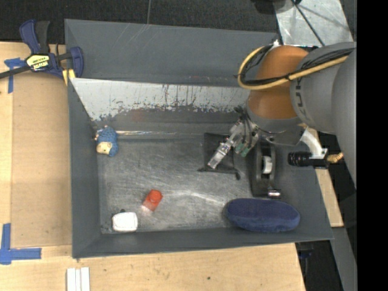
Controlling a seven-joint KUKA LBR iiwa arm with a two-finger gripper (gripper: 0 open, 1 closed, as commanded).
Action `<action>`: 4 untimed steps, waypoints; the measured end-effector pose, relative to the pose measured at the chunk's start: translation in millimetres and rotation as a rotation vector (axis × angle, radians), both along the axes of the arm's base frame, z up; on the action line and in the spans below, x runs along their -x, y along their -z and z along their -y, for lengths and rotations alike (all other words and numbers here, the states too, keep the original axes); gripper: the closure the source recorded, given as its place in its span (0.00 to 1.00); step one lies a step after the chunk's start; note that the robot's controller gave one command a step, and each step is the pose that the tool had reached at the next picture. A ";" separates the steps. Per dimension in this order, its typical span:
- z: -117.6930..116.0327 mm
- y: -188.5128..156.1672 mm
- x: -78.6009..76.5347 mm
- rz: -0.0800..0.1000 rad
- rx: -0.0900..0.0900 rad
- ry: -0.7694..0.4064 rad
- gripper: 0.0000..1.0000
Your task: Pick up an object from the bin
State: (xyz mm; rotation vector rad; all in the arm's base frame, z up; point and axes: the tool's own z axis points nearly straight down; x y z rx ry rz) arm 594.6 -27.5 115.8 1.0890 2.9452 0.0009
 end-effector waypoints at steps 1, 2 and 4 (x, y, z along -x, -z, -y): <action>-6.3 42.2 2.3 0.005 0.001 0.046 0.00; -5.4 39.2 0.5 0.004 0.001 0.041 0.00; -2.9 18.0 -5.7 0.004 0.001 0.039 1.00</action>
Offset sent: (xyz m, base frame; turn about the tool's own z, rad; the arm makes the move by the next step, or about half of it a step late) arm -0.0051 0.0078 -0.0458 0.0464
